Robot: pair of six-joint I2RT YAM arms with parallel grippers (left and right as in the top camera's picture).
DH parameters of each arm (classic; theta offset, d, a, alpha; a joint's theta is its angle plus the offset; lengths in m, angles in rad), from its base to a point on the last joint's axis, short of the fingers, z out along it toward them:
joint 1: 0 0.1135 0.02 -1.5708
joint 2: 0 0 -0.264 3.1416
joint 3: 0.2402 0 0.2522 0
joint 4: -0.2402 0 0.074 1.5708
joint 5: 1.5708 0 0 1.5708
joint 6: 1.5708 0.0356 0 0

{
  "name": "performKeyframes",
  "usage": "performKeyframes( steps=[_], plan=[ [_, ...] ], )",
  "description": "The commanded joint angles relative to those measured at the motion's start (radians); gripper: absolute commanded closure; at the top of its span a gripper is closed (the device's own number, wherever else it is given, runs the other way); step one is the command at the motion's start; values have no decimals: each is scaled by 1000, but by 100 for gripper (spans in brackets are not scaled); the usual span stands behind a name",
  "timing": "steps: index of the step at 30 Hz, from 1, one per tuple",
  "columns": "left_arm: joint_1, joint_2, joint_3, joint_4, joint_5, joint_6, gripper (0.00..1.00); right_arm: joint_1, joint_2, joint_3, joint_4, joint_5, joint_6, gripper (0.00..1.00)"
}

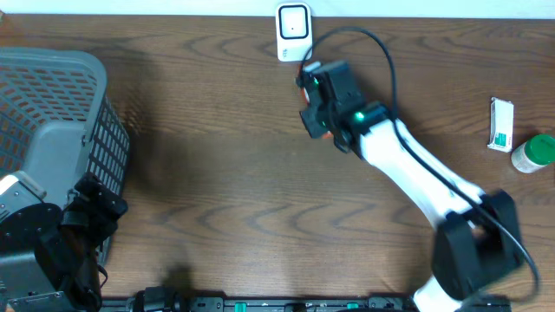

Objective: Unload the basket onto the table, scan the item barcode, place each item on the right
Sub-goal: 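Hold the TOP bar barcode in front of the scanner window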

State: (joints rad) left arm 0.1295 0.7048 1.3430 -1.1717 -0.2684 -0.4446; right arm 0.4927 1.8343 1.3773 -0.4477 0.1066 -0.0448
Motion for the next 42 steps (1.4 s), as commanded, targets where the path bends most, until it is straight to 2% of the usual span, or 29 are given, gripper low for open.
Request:
performKeyframes(
  steps=[1, 4, 6, 9, 11, 14, 26, 30, 37, 42],
  plan=[
    [5, -1, 2, -2, -14, 5, 2, -10, 120, 192, 11, 234, -47, 99],
    [5, -1, 2, -2, -14, 5, 2, -10, 237, 360, 11, 333, -130, 99],
    [5, -1, 2, -2, -13, 5, 2, -1, 371, 518, 18, 491, -260, 99],
    [5, -1, 2, -2, -14, 5, 2, 8, 502, 640, 58, 658, -408, 99],
    [5, -1, 2, -2, -13, 5, 2, 17, 615, 731, 105, 769, -555, 99],
    [5, -1, 2, -2, -14, 5, 2, 26, 677, 760, 179, 806, -661, 99],
    [5, -1, 2, -2, -14, 5, 2, 0, 737, 760, 330, 808, -818, 99],
    [5, -1, 2, -2, -14, 5, 2, -14, 743, 760, 322, 775, -851, 99],
    [5, -1, 2, -2, -14, 5, 2, -6, 745, 760, 105, 732, -841, 99],
    [5, -1, 2, -2, -14, 5, 2, 0, 712, 760, -48, 731, -720, 99]
  ],
)
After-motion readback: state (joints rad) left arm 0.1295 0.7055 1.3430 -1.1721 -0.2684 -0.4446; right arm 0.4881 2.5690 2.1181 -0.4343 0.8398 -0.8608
